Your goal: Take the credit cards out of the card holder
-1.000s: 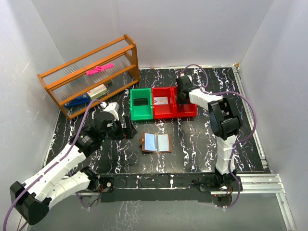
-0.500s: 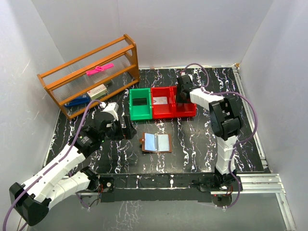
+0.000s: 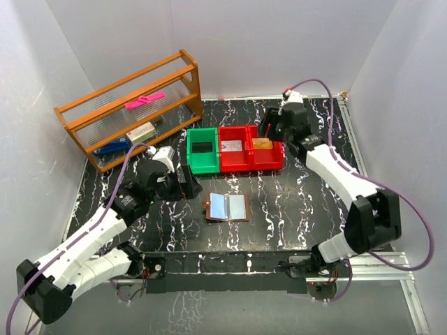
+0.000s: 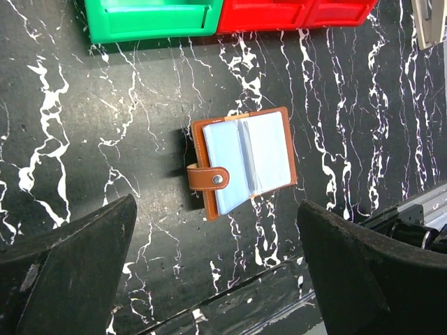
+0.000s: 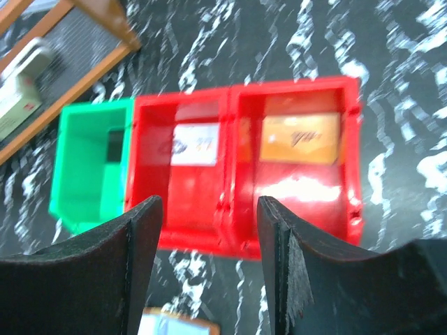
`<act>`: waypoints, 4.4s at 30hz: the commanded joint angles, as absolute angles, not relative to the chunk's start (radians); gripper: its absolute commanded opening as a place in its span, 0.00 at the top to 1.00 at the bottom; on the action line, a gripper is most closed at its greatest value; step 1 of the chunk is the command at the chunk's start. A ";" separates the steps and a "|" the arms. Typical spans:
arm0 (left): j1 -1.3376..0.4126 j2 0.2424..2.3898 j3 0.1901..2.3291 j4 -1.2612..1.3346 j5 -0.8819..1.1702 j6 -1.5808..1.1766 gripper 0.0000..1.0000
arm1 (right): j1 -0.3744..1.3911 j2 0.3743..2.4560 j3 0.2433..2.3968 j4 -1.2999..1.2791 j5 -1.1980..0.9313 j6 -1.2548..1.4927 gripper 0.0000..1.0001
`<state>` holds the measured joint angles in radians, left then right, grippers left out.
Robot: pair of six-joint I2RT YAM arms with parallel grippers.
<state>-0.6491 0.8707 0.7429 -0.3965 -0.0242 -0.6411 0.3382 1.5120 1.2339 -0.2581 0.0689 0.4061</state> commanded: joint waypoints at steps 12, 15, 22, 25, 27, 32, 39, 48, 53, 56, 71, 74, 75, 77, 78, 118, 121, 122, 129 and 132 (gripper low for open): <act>-0.644 1.081 0.694 -0.325 0.126 -0.679 0.04 | 0.531 1.232 0.635 -0.021 -0.235 0.765 0.52; -0.645 1.127 0.695 -0.310 0.149 -0.675 0.05 | 0.560 1.229 0.594 -0.014 -0.247 0.784 0.52; -0.644 1.211 0.695 -0.232 0.227 -0.668 0.20 | 0.585 1.258 0.560 0.010 -0.292 0.813 0.52; -0.645 1.254 0.696 -0.213 0.261 -0.665 0.29 | 0.587 1.283 0.557 0.033 -0.316 0.821 0.54; -0.645 1.278 0.695 -0.200 0.274 -0.664 0.35 | 0.589 1.303 0.564 0.035 -0.321 0.821 0.55; -0.645 1.322 0.689 -0.163 0.286 -0.670 0.42 | 0.591 1.341 0.564 0.057 -0.334 0.824 0.55; -0.646 1.388 0.688 -0.143 0.288 -0.675 0.60 | 0.592 1.375 0.559 0.067 -0.349 0.823 0.56; -0.646 1.400 0.646 -0.137 0.282 -0.675 0.77 | 0.591 1.385 0.585 -0.010 -0.292 0.795 0.57; -0.646 1.383 0.632 -0.145 0.265 -0.674 0.77 | 0.593 1.357 0.630 -0.107 -0.208 0.750 0.57; -0.646 1.373 0.628 -0.144 0.262 -0.669 0.77 | 0.594 1.355 0.639 -0.123 -0.202 0.735 0.57; -0.646 1.373 0.625 -0.151 0.269 -0.660 0.84 | 0.602 1.430 0.623 -0.070 -0.289 0.746 0.61; -0.646 1.373 0.625 -0.152 0.265 -0.661 0.87 | 0.607 1.420 0.628 -0.091 -0.255 0.743 0.61; -0.646 1.373 0.623 -0.152 0.266 -0.662 0.88 | 0.607 1.417 0.630 -0.093 -0.257 0.742 0.61; -0.646 1.373 0.624 -0.152 0.267 -0.662 0.90 | 0.607 1.418 0.634 -0.086 -0.280 0.739 0.61; -0.646 1.373 0.624 -0.151 0.267 -0.662 0.92 | 0.607 1.422 0.633 -0.073 -0.301 0.737 0.61; -0.678 1.330 0.704 -0.180 0.206 -0.725 0.18 | 0.647 1.375 0.683 -0.139 -0.180 0.717 0.56; -0.683 1.361 0.716 -0.181 0.184 -0.723 0.26 | 0.646 1.378 0.681 -0.139 -0.178 0.716 0.56; -0.684 1.364 0.721 -0.181 0.177 -0.722 0.31 | 0.646 1.383 0.681 -0.137 -0.183 0.716 0.56; -0.699 1.458 0.766 -0.243 0.112 -0.706 0.53 | 0.647 1.394 0.694 -0.170 -0.150 0.703 0.57; -0.701 1.471 0.761 -0.243 0.119 -0.693 0.58 | 0.646 1.398 0.703 -0.194 -0.136 0.694 0.57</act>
